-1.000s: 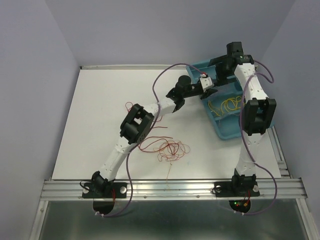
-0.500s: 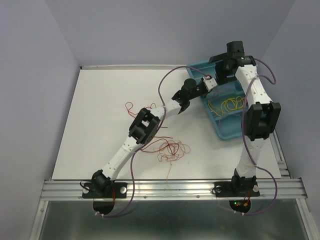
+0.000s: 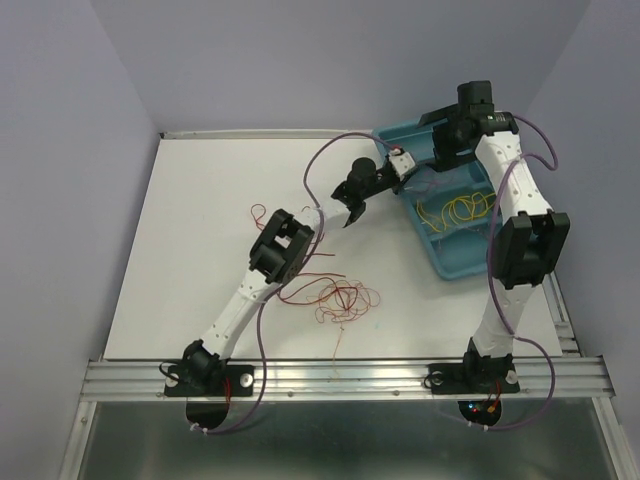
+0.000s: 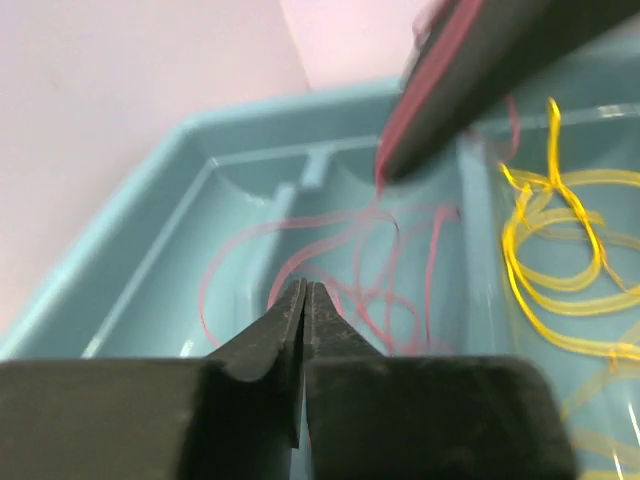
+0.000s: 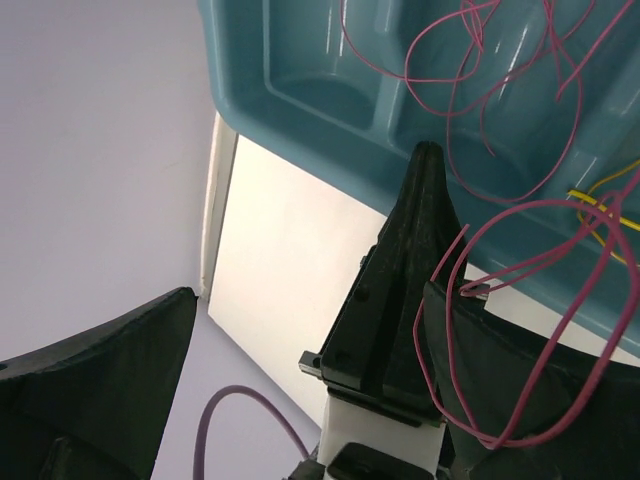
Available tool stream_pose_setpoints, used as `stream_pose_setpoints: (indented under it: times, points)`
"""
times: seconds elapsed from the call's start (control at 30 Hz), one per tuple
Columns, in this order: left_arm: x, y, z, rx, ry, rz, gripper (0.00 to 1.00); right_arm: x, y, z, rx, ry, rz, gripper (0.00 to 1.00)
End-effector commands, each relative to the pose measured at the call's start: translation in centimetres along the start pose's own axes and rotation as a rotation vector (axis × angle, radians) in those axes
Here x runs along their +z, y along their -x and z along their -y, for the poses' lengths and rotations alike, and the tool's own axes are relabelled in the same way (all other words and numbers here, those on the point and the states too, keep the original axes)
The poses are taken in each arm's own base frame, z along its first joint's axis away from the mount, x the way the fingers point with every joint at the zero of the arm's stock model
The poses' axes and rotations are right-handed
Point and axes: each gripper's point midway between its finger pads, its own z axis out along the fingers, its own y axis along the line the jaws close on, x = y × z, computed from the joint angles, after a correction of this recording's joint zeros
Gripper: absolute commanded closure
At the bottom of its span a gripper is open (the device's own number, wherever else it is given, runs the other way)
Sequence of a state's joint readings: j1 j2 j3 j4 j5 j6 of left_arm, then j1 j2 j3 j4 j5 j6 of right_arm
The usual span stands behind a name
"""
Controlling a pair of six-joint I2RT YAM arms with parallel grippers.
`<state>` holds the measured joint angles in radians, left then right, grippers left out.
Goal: Untangle the cables
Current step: Place the cable in the bin.
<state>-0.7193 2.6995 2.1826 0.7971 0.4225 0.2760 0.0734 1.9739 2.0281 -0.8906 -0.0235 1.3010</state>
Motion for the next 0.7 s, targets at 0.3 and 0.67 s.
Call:
stream_pose_setpoints:
  times: [0.3,0.67]
  points:
    - [-2.9,12.0,1.6,0.109,-0.178,0.295,0.54,0.1,0.5,-1.3,0.006,0.028,0.004,0.00]
    - [-2.1,13.9,2.6,0.223,-0.178,0.379,0.43,0.9,0.2,-0.8,0.010,0.009,-0.011,0.00]
